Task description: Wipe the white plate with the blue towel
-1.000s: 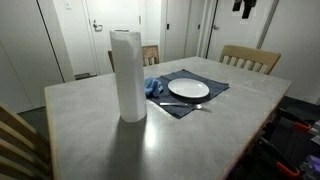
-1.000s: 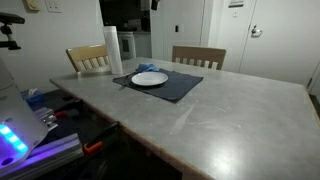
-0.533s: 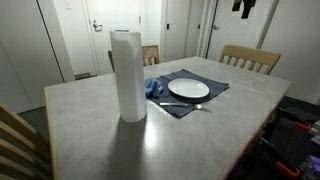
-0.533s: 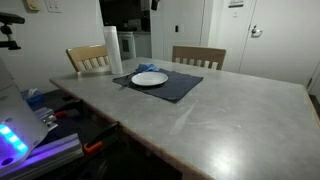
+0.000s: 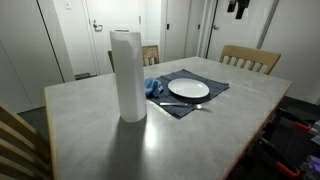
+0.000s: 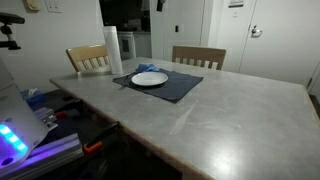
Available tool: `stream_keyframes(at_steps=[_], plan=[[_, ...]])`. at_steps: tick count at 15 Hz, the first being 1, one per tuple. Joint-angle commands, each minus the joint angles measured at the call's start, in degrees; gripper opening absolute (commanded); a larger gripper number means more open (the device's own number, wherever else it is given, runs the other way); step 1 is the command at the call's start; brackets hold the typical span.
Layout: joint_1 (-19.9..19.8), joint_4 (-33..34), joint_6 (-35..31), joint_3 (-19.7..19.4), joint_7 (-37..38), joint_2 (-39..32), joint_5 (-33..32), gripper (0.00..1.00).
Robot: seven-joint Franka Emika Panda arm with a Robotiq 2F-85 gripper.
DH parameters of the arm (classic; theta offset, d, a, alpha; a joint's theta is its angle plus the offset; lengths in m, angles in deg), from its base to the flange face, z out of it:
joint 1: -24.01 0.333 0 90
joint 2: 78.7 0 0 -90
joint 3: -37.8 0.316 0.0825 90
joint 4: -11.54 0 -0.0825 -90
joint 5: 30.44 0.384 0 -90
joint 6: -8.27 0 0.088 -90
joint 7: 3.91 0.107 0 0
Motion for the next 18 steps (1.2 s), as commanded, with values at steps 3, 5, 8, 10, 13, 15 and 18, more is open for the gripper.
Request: stream_keyframes(at_steps=[3, 5, 8, 10, 13, 15, 18], plan=[[-0.3, 5.3, -3.5, 0.9, -7.8, -8.5, 3.2, 1.0], [-0.4, 7.0, -4.0, 1.6, -9.6, -10.9, 4.7, 1.0], [-0.6, 9.0, -4.3, 3.1, -11.6, -13.5, 6.5, 1.0], [-0.7, 9.7, -4.9, 4.1, -12.7, -14.7, 7.5, 1.0], [-0.6, 10.7, -5.8, 5.6, -14.4, -16.2, 9.3, 1.0], [-0.6, 11.8, -6.0, 6.6, -15.5, -17.5, 10.2, 1.0], [-0.6, 14.0, -5.3, 7.9, -17.1, -20.0, 11.0, 1.0]])
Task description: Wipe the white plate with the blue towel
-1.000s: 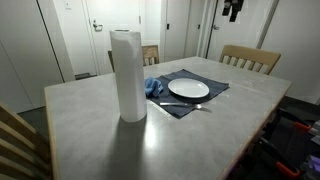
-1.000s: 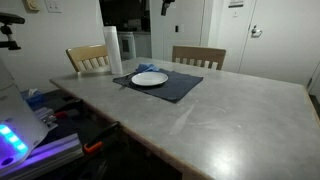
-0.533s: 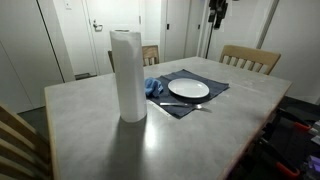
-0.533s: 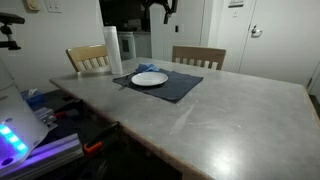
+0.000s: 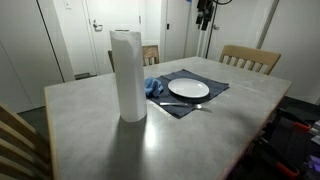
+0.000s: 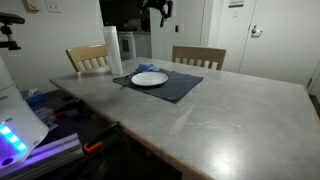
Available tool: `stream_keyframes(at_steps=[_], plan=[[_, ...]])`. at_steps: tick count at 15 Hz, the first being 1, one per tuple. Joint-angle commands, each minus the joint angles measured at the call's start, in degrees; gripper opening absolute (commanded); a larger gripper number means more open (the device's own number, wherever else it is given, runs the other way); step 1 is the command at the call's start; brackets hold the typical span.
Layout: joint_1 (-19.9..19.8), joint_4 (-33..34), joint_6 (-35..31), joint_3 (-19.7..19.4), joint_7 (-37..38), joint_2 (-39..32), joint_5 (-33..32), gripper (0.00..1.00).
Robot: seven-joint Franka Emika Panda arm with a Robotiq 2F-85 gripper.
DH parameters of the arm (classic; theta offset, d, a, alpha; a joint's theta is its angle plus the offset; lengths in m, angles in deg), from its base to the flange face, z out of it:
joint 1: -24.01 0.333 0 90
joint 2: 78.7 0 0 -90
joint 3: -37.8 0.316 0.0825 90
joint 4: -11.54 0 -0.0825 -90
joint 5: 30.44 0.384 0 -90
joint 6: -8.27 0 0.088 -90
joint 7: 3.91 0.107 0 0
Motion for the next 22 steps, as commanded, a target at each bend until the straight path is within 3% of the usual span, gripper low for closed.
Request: stream_keyframes(at_steps=[1, 7, 8, 16, 22], plan=[[-0.7, 3.9, 0.2, 1.9, -3.2, -4.6, 1.9, 1.0], [-0.5, 9.5, 1.9, 4.5, 2.4, -11.6, 0.0, 1.0], [-1.1, 6.0, 0.2, 4.7, 0.5, -8.3, 0.4, 1.0], [-0.2, 5.5, -0.5, 5.5, 3.7, -8.6, -1.4, 1.0], [5.4, 3.5, -2.7, 7.3, 30.8, -9.1, -9.6, 1.0]])
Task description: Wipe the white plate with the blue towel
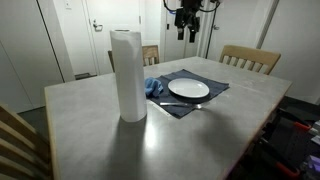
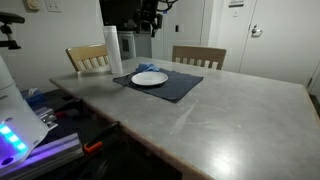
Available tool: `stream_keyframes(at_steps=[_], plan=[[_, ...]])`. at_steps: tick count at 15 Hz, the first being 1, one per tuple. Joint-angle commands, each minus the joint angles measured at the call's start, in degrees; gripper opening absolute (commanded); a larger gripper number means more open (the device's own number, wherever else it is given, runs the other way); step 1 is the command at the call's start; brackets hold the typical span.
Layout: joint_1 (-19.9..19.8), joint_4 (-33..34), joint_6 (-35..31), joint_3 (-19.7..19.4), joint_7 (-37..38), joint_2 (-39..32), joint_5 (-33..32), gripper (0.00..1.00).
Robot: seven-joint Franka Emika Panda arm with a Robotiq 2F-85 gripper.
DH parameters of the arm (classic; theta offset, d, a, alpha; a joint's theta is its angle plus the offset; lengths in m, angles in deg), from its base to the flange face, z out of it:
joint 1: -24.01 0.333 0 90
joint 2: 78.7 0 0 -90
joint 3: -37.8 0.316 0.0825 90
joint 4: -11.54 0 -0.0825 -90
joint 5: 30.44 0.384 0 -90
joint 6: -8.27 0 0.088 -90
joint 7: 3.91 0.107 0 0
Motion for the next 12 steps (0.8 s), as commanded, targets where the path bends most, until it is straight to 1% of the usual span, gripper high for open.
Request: stream_keyframes(at_steps=[1, 5, 9, 10, 11, 12], plan=[[2.6, -1.9, -3.7, 1.6, 11.6, -0.7, -2.3, 1.0], [4.9, -2.7, -9.4, 2.6, 20.8, -3.0, -2.2, 1.0], [6.4, -1.9, -16.3, 2.5, 26.5, -7.2, -2.6, 1.0], [6.7, -1.0, -17.2, 2.2, 27.3, -9.0, -3.4, 1.0], [6.4, 0.0, -16.5, 2.2, 27.3, -10.8, -3.2, 1.0], [6.1, -1.9, -15.3, 2.7, 26.2, -7.6, -2.3, 1.0]])
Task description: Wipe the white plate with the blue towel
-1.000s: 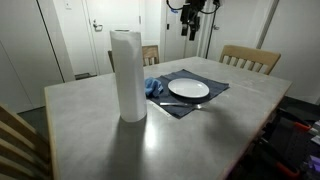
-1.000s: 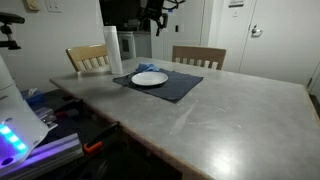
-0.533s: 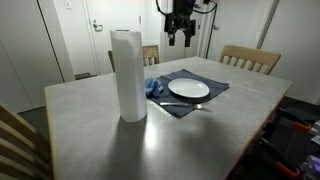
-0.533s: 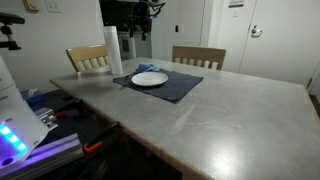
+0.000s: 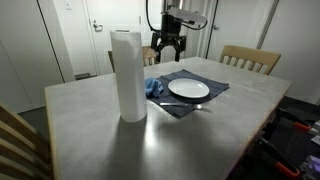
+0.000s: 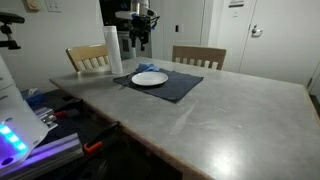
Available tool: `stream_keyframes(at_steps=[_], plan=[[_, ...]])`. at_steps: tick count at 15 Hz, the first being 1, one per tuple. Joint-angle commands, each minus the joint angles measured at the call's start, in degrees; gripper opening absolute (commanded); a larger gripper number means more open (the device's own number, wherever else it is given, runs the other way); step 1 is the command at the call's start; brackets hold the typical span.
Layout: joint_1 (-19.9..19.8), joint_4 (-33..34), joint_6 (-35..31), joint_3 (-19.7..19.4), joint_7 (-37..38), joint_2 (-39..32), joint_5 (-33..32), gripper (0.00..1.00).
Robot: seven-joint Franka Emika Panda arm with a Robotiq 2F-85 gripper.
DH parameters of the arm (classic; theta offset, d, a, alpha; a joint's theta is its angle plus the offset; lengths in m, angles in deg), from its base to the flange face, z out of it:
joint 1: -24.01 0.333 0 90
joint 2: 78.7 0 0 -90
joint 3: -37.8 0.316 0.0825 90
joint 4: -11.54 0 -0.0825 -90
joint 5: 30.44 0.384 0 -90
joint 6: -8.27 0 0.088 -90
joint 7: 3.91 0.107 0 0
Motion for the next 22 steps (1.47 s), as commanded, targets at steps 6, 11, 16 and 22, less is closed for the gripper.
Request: stream_keyframes(at_steps=[6, 11, 16, 22], plan=[[0.0, 1.4, 0.9, 0.1, 0.3, -1.7, -0.9, 1.0], [0.0, 2.9, -1.0, 0.3, 0.6, -5.8, 0.3, 1.0], [1.4, 6.1, -3.0, -0.1, 2.7, -9.5, -0.9, 1.0], [2.2, 12.7, -1.7, -0.8, 2.7, -15.3, -2.5, 1.0]])
